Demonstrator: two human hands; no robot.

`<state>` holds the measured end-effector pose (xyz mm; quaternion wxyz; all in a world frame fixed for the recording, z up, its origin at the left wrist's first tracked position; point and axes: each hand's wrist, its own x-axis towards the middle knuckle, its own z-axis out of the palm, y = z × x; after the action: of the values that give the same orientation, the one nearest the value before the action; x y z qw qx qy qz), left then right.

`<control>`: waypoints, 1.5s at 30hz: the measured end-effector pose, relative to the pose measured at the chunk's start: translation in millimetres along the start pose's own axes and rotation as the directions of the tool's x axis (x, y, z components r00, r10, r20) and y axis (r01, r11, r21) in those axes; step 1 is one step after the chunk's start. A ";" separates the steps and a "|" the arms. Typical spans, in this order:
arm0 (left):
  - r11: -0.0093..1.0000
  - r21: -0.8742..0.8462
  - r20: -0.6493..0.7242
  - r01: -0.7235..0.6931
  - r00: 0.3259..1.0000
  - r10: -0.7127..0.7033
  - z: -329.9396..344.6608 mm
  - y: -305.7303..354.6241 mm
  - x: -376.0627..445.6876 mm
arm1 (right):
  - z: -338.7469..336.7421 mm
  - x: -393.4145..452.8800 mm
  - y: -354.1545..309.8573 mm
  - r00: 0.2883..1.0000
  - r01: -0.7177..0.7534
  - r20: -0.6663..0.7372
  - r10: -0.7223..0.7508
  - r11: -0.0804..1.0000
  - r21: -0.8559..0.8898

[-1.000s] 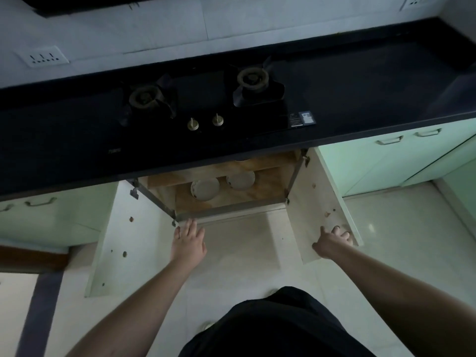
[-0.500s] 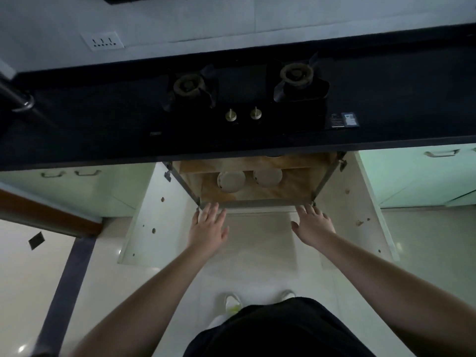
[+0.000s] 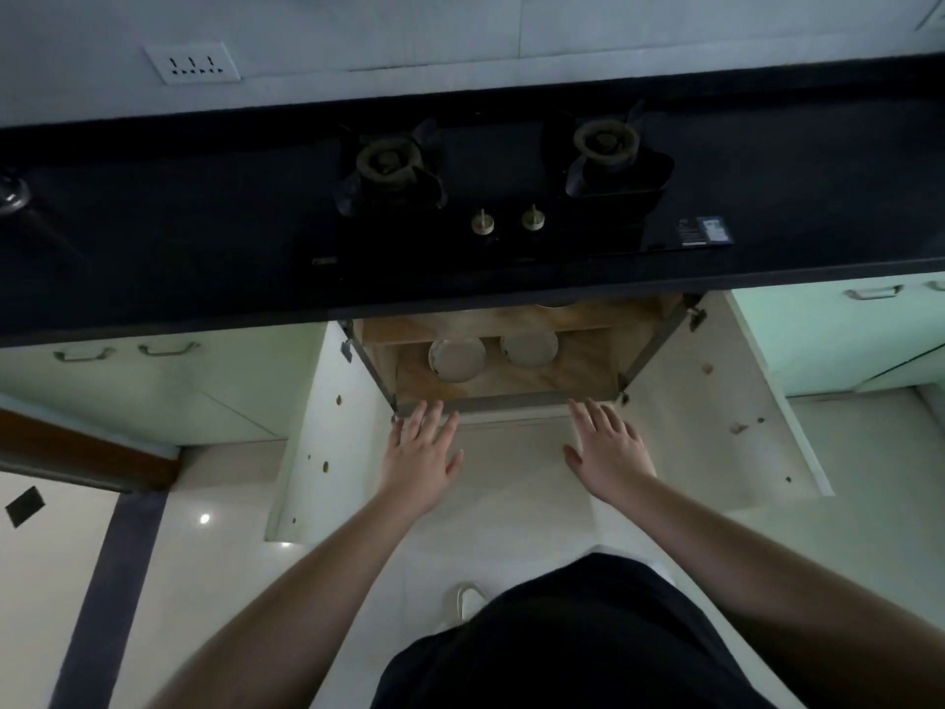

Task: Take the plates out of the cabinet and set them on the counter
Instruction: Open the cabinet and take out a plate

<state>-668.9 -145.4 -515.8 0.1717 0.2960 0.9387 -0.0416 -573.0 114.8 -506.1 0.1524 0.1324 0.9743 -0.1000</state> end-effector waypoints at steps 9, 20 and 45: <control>1.000 -0.021 0.036 -0.015 0.999 0.016 -1.6 3.5 35.1 | -0.7 10.8 14.0 0.999 -0.042 0.002 0.042 0.999 0.027; 1.000 0.002 0.015 0.019 1.000 -0.019 17.2 28.5 124.3 | 17.3 100.0 42.0 0.997 0.079 0.002 -0.079 0.996 0.043; 0.993 -0.031 -0.497 -0.111 0.864 0.081 177.4 12.1 369.6 | 164.7 317.8 82.8 0.929 0.121 -0.334 -0.155 0.985 -0.122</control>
<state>-892.2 32.8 -810.0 -0.0638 0.3378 0.9363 0.0715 -796.5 226.7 -775.4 -0.0206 0.0710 0.9966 -0.0371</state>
